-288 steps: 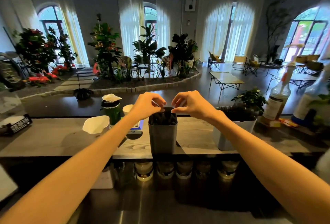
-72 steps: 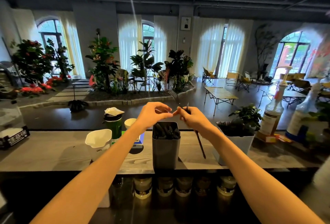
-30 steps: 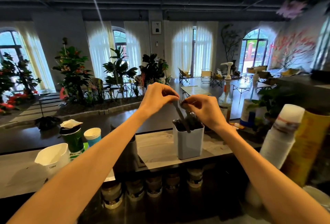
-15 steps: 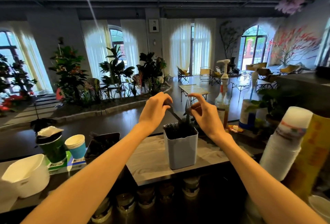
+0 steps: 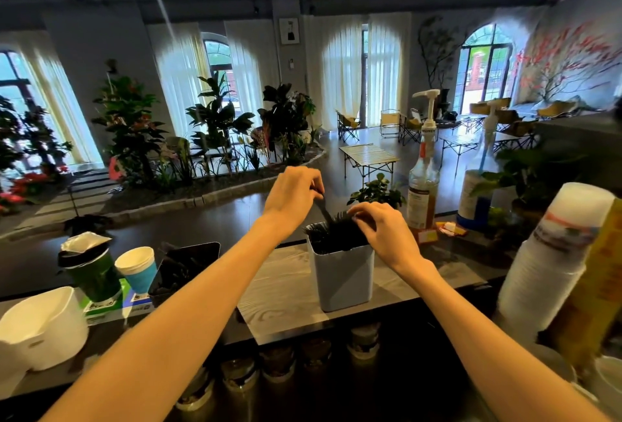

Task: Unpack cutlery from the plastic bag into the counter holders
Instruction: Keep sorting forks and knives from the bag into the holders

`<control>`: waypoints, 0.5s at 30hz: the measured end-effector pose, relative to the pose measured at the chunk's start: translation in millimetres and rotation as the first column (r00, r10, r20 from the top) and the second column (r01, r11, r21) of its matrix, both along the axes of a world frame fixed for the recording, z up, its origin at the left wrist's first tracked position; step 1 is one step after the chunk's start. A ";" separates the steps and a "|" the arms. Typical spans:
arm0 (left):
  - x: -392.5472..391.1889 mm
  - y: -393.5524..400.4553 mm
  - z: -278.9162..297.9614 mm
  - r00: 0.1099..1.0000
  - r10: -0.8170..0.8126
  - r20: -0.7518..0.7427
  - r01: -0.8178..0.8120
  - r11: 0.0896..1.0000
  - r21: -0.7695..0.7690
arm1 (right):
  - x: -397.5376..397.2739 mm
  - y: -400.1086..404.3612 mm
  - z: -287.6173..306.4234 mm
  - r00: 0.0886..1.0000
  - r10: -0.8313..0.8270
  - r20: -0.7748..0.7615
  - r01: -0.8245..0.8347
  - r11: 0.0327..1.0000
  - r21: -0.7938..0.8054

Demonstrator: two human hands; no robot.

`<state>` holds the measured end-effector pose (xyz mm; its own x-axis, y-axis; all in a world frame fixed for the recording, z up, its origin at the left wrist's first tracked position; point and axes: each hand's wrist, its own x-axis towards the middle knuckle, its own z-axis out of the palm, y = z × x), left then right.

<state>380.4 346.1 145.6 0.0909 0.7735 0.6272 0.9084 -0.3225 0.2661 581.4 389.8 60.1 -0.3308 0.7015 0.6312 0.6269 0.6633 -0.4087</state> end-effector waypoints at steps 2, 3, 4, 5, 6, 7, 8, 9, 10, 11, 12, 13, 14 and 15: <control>4.0 4.4 -21.2 1.000 -0.001 -0.028 -0.001 0.997 -0.072 | -0.2 -0.5 -3.7 1.000 -0.011 0.023 0.010 1.000 0.029; 6.1 6.3 -31.1 0.999 -0.008 -0.045 0.003 0.995 -0.104 | 0.2 -0.9 -6.5 0.999 -0.015 0.035 0.013 0.999 0.034; 7.9 7.6 -40.1 0.998 -0.016 -0.058 0.008 0.991 -0.131 | 0.9 -1.7 -9.6 0.999 -0.015 0.040 0.014 0.999 0.040; 9.7 7.0 -46.9 0.997 -0.021 -0.069 0.010 0.987 -0.158 | 1.4 -3.3 -12.0 0.999 -0.016 0.045 0.013 0.999 0.045; 9.3 8.7 -53.9 0.997 -0.033 -0.070 0.020 0.984 -0.179 | 2.5 -4.4 -14.5 0.999 -0.015 0.050 0.013 0.999 0.046; 8.8 9.7 -59.3 0.996 -0.044 -0.075 0.029 0.981 -0.193 | 3.7 -5.2 -15.7 0.998 -0.016 0.056 0.014 0.999 0.039; 7.5 11.1 -63.8 0.994 -0.053 -0.090 0.035 0.980 -0.196 | 4.5 -6.0 -16.3 0.998 -0.017 0.056 0.015 0.999 0.036; 6.9 10.1 -66.1 0.991 -0.059 -0.118 0.036 0.982 -0.185 | 4.6 -8.2 -16.4 0.998 -0.018 0.056 0.016 0.999 0.027; 3.8 11.3 -68.7 0.989 -0.069 -0.132 0.047 0.986 -0.160 | 5.1 -10.7 -16.9 0.999 -0.018 0.047 0.017 1.000 0.021; 1.0 10.4 -69.4 0.987 -0.069 -0.144 0.049 0.990 -0.134 | 6.6 -14.6 -17.0 0.999 -0.016 0.034 0.016 1.000 0.016; -2.1 9.4 -68.4 0.990 -0.062 -0.130 0.047 0.992 -0.115 | 8.4 -17.5 -16.8 1.000 -0.020 0.015 0.020 1.000 0.015; -3.6 5.6 -64.1 0.995 -0.040 -0.092 0.030 0.994 -0.106 | 10.0 -19.9 -15.6 0.999 -0.035 -0.012 0.035 0.999 0.019; -5.1 -0.9 -61.0 0.999 -0.031 -0.029 0.028 0.995 -0.098 | 11.1 -24.3 -15.4 0.997 -0.039 -0.059 0.040 0.999 0.011; -8.8 -7.5 -60.9 0.998 -0.046 0.035 0.049 0.995 -0.090 | 11.9 -29.1 -18.4 0.992 -0.038 -0.119 0.039 0.999 0.010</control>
